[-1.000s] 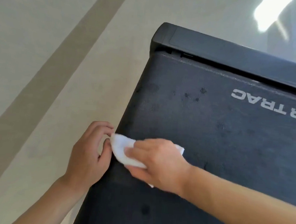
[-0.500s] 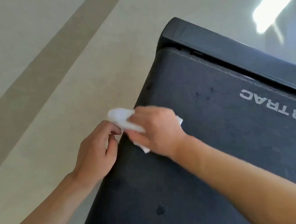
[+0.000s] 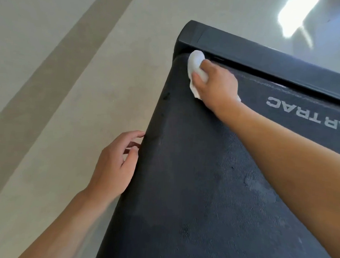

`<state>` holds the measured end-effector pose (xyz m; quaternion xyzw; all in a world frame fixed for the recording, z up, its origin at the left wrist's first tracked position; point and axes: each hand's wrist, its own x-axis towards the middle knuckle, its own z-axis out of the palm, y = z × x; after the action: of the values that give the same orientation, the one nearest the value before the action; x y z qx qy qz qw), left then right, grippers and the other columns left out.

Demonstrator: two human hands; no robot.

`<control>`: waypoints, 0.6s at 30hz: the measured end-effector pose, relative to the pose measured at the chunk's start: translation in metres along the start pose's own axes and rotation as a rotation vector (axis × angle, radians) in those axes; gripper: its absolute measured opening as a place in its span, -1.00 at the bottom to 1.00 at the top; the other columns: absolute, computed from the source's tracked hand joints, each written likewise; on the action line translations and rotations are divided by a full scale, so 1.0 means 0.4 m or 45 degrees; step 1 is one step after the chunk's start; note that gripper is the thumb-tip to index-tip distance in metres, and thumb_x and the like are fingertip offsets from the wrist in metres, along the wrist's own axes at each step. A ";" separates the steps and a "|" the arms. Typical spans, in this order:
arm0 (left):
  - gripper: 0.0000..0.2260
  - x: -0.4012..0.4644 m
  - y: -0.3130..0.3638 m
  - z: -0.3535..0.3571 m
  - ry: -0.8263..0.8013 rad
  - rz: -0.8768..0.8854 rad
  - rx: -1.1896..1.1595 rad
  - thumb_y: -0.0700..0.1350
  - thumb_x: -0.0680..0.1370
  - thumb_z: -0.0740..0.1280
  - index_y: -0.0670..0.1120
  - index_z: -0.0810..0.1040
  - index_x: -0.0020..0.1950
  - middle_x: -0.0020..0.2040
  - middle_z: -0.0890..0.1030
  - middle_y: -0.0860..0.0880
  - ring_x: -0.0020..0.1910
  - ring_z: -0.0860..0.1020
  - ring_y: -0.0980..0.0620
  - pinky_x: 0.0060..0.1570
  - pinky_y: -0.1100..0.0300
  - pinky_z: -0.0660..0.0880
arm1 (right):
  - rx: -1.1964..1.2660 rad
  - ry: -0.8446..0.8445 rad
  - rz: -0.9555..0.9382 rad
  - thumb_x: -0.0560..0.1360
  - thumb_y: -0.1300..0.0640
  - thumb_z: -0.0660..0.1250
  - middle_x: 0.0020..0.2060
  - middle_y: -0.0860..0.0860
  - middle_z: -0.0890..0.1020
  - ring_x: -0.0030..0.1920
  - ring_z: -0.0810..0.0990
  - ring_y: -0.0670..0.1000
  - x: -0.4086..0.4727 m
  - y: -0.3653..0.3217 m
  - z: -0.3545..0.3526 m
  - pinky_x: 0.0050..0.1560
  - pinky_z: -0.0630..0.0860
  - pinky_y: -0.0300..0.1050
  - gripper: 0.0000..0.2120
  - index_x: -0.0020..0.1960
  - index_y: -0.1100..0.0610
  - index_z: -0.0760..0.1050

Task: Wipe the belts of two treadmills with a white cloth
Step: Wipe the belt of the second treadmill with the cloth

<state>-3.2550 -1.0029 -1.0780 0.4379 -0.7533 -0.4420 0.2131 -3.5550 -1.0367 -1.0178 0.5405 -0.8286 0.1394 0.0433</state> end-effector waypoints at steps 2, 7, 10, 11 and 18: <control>-0.71 -0.011 -0.013 -0.010 0.046 -0.096 -0.021 -0.23 0.69 0.26 0.07 0.60 0.32 0.19 0.62 0.22 0.14 0.59 0.27 0.03 0.52 0.50 | 0.113 -0.132 -0.224 0.58 -0.15 0.26 -0.12 -0.05 0.61 -0.09 0.61 0.10 -0.109 -0.115 0.011 -0.09 0.50 -0.03 -0.77 0.06 -0.02 0.54; -0.80 -0.052 -0.071 -0.094 0.208 -0.178 0.117 -0.26 0.65 0.33 0.01 0.67 0.06 0.02 0.69 0.16 0.02 0.64 0.18 -0.01 0.21 0.59 | 0.386 -0.632 -1.141 0.58 -0.06 0.30 -0.33 -0.06 0.45 -0.38 0.38 0.01 -0.419 -0.242 -0.027 -0.40 0.34 -0.08 -0.76 -0.17 0.07 0.53; -0.79 -0.085 -0.063 -0.121 0.218 -0.205 0.209 -0.22 0.66 0.32 0.07 0.67 0.06 0.01 0.66 0.27 0.03 0.62 0.23 -0.06 0.32 0.50 | 0.243 -0.436 -1.065 0.58 -0.15 0.24 -0.27 -0.09 0.49 -0.28 0.52 0.06 -0.259 -0.218 -0.008 -0.31 0.42 -0.07 -0.71 -0.11 0.04 0.56; -0.80 -0.093 -0.050 -0.118 0.189 -0.193 0.217 -0.19 0.67 0.32 0.10 0.66 0.09 0.04 0.64 0.32 0.06 0.61 0.25 -0.02 0.36 0.48 | 0.130 -0.385 -0.877 0.59 -0.19 0.20 -0.23 -0.10 0.52 -0.20 0.57 0.07 -0.159 -0.207 -0.003 -0.22 0.45 -0.06 -0.69 -0.08 0.01 0.56; -0.80 -0.103 -0.005 -0.103 0.207 -0.126 0.253 -0.15 0.69 0.28 0.10 0.63 0.19 0.12 0.63 0.26 0.11 0.61 0.18 0.05 0.32 0.49 | -0.257 -0.498 -0.598 0.53 -0.20 0.17 -0.15 -0.01 0.58 -0.13 0.55 0.11 -0.042 -0.254 0.002 -0.26 0.36 -0.11 -0.69 -0.07 0.00 0.55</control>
<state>-3.2033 -0.9882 -1.0557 0.5279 -0.7511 -0.3383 0.2068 -3.4560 -1.0605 -1.0037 0.7266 -0.6834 -0.0637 -0.0324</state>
